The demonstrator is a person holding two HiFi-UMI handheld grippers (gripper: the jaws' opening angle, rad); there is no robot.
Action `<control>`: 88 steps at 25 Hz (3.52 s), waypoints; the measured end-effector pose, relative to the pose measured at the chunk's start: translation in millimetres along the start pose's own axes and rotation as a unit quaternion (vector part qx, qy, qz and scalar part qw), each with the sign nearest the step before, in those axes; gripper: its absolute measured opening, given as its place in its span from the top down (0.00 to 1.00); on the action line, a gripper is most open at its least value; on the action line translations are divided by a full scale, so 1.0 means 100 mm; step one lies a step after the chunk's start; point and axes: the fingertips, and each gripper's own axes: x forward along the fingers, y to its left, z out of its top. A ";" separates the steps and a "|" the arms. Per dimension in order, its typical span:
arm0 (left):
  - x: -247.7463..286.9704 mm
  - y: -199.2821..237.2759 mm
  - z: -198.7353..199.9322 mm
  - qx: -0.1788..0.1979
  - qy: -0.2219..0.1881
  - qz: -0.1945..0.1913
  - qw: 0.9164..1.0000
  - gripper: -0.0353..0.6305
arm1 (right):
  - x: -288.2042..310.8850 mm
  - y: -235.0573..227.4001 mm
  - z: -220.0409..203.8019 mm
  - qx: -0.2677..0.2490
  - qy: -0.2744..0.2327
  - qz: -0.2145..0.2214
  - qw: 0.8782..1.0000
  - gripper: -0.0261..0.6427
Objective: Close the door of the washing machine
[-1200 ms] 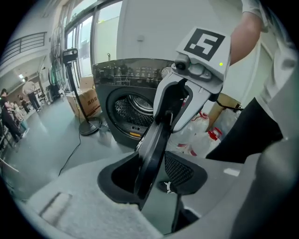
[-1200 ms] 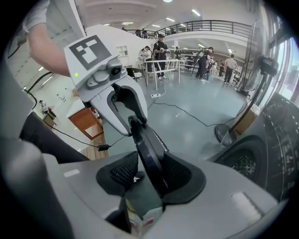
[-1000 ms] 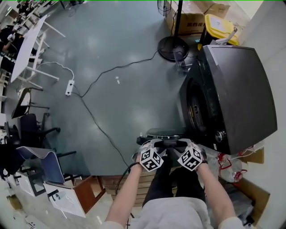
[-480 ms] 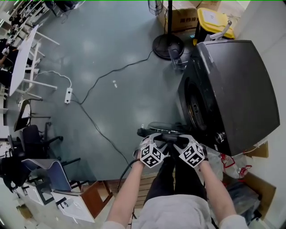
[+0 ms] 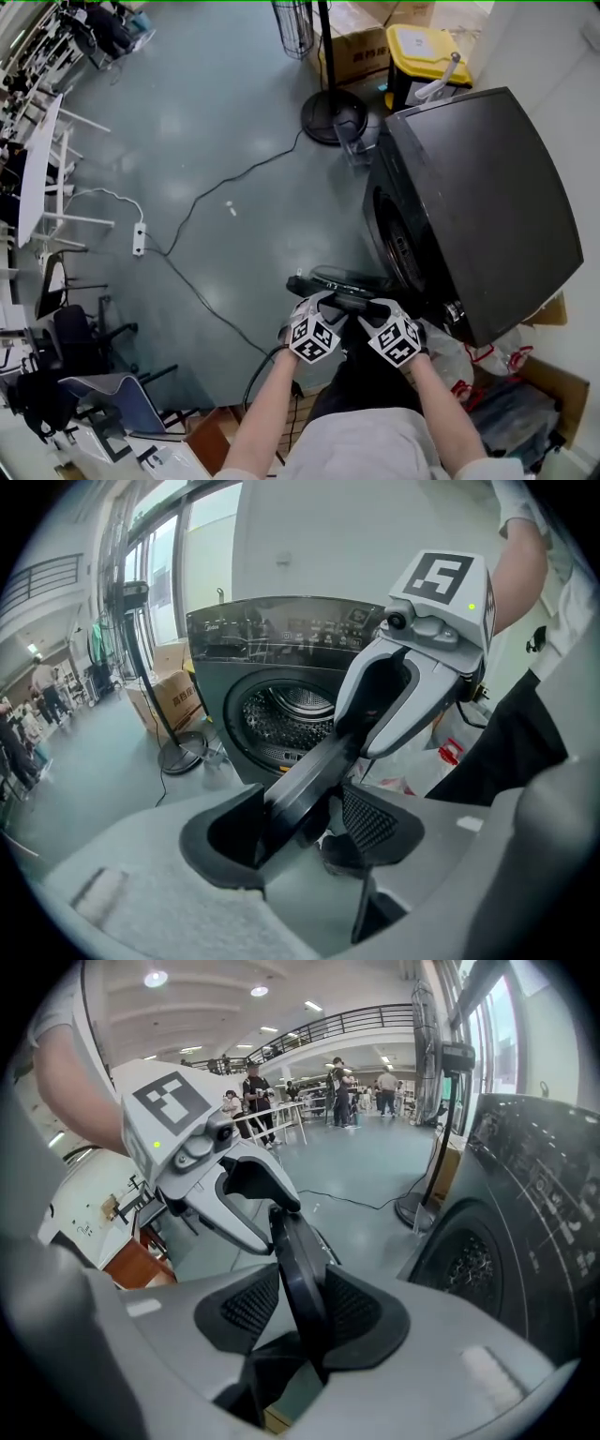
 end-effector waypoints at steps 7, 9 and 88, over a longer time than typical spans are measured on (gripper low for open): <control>0.16 0.20 0.18 0.039 0.009 -0.035 0.999 0.56 | 0.03 -0.23 0.06 0.041 0.000 -0.035 0.999 0.73; 0.19 0.26 0.23 0.049 0.006 -0.041 0.998 0.56 | 0.04 -0.29 0.09 0.046 0.004 -0.041 0.998 0.73; 0.78 1.29 1.18 -0.079 -0.020 -0.137 0.987 0.94 | -0.34 -1.27 -0.14 0.611 -0.175 -0.473 0.610 0.88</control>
